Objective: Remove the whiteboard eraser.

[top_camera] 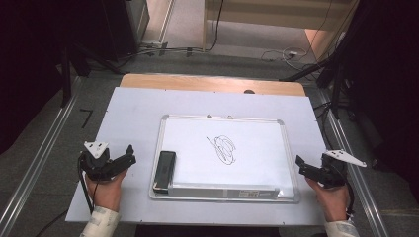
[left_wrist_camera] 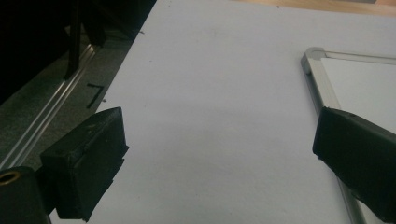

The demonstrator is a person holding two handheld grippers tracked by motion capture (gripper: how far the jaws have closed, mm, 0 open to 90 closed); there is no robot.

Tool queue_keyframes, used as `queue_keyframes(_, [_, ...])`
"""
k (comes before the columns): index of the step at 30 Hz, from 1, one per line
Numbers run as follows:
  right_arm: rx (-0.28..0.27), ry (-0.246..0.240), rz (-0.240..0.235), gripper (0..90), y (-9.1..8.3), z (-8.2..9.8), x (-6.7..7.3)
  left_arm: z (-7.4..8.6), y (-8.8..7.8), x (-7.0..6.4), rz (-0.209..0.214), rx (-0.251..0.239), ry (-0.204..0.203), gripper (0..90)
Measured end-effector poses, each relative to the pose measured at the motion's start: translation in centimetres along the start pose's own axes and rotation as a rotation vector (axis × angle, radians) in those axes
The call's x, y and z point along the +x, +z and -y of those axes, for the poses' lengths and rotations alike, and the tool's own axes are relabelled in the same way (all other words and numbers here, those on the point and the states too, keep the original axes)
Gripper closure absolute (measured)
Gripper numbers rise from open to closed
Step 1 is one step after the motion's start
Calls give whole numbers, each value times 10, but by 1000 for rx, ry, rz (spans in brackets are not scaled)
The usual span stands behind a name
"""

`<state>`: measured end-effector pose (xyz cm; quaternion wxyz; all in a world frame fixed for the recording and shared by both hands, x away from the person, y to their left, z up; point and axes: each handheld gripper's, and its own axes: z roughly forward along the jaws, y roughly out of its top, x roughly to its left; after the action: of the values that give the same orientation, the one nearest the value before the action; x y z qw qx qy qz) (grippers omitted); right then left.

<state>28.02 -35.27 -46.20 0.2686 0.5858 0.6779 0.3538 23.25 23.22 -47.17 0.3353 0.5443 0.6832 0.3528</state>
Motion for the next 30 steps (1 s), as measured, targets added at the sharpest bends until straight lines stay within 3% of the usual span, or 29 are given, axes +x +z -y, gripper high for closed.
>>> queue_keyframes(18, [4, 7, 8, 46, 2, 0, -1, 4, 3, -15, 47, 36, 30, 53])
queue_keyframes(30, [13, 11, 12, 47, 2, 1, -1, 8, 3, -40, 114, 72, 64, 58])
